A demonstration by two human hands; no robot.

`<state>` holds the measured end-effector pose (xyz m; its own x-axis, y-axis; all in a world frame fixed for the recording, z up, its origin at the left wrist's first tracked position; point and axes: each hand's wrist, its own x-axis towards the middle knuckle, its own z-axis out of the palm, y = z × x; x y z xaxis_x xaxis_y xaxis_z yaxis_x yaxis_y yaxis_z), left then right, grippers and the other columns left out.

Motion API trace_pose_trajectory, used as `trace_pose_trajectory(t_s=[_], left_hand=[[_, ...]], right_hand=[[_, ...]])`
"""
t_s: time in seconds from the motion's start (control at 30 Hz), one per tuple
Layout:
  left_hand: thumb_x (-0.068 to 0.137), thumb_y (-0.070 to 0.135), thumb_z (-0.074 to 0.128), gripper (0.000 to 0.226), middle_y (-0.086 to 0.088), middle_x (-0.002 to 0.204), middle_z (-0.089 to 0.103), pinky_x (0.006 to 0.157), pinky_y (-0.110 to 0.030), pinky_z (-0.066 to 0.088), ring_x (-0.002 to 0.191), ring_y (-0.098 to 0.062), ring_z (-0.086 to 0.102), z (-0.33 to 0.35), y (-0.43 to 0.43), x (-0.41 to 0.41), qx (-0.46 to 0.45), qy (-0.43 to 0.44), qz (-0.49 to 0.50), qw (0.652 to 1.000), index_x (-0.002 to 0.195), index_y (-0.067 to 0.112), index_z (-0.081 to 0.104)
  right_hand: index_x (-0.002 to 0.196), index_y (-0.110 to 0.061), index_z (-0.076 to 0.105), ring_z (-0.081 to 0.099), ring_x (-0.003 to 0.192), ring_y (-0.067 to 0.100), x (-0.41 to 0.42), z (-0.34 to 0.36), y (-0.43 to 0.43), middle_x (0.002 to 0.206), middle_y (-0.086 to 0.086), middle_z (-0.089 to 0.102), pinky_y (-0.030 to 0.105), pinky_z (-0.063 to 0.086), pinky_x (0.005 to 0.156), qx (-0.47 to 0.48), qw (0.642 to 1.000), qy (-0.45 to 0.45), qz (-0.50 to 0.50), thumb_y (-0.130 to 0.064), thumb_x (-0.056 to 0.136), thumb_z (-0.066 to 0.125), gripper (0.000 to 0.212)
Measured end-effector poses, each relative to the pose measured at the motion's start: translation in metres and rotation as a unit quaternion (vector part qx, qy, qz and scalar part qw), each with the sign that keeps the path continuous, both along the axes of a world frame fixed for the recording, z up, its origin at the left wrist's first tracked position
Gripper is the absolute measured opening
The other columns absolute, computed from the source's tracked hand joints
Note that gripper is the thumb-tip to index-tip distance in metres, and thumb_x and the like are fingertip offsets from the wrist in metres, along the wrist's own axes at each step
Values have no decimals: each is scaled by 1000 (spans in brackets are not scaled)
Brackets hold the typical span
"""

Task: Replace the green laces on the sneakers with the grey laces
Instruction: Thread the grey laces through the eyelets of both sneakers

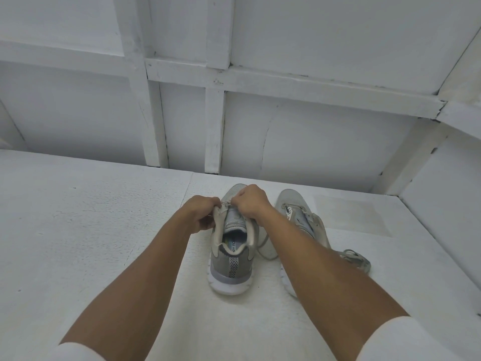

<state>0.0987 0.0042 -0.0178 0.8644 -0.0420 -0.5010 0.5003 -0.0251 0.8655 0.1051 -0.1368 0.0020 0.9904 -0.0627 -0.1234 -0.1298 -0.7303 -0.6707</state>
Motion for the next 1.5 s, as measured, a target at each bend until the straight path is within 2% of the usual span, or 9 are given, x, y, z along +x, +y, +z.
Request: trace_pose_trajectory(t_s=[0.53, 0.67, 0.73, 0.87, 0.93, 1.03, 1.17, 1.4, 1.5], left_hand=[[92, 13, 60, 10, -11, 88, 65, 72, -32, 51, 79, -21, 59, 0, -5, -7, 12, -63, -9, 998, 90, 6, 67], [100, 6, 44, 12, -15, 95, 60, 69, -33, 51, 81, -25, 61, 2, 6, 0, -67, -100, 40, 992, 101, -1, 54], [101, 2, 36, 12, -13, 95, 59, 72, -35, 53, 83, -25, 65, 15, 25, 10, -172, -118, 158, 965, 100, 0, 48], [96, -1, 38, 25, -6, 72, 50, 50, -25, 50, 52, -14, 57, 60, 97, 35, -433, -150, 360, 812, 75, 7, 47], [97, 5, 43, 24, 1, 66, 45, 36, -17, 33, 39, -7, 44, 75, 102, 33, -330, -190, 336, 862, 76, 15, 48], [98, 7, 46, 19, 0, 66, 50, 35, -14, 27, 40, -7, 39, 62, 57, 18, 47, -236, 103, 965, 90, 20, 56], [97, 18, 50, 19, 0, 75, 65, 57, -18, 39, 64, -12, 57, 14, 8, -6, 418, -254, -240, 838, 97, 14, 68], [95, 16, 48, 23, -17, 98, 69, 76, -35, 47, 93, -34, 61, 52, 85, 28, 496, -248, 32, 831, 98, 2, 66], [95, 18, 53, 32, -17, 107, 69, 82, -37, 48, 101, -33, 60, 51, 82, 28, 486, -246, 15, 839, 125, 6, 56]], right_hand=[[93, -6, 74, 63, 97, 27, -6, 3, 5, 98, 9, 71, 35, 53, 84, -54, 998, -14, 15, -12, 86, 57, 20], [123, -19, 57, 46, 118, 29, -32, 17, 0, 125, 6, 53, 39, 38, 94, -189, 979, -82, 17, -25, 87, 60, 37], [125, -15, 49, 44, 114, 29, -55, 18, -8, 123, 8, 47, 39, 41, 91, -186, 974, -128, -4, -26, 85, 61, 43], [98, -13, 48, 50, 87, 18, -103, 6, -21, 102, 3, 51, 28, 36, 67, 5, 991, -109, -74, -33, 85, 66, 30], [93, -11, 51, 50, 76, 12, -117, -1, -24, 91, 0, 56, 19, 36, 57, 51, 989, -100, -92, -36, 87, 67, 30], [90, -10, 53, 49, 62, 3, -126, -7, -21, 77, -6, 57, 8, 37, 50, 92, 986, -99, -96, -38, 91, 63, 29], [88, -12, 52, 49, 63, 1, -126, -9, -18, 78, -6, 56, 6, 39, 52, 101, 984, -104, -103, -35, 91, 64, 26], [91, -12, 53, 51, 67, 1, -128, -12, -20, 84, -4, 58, 4, 38, 53, 119, 981, -103, -113, -36, 91, 65, 27], [92, -12, 53, 52, 69, 1, -127, -13, -19, 86, -4, 58, 4, 38, 53, 116, 982, -100, -112, -37, 91, 64, 27]])
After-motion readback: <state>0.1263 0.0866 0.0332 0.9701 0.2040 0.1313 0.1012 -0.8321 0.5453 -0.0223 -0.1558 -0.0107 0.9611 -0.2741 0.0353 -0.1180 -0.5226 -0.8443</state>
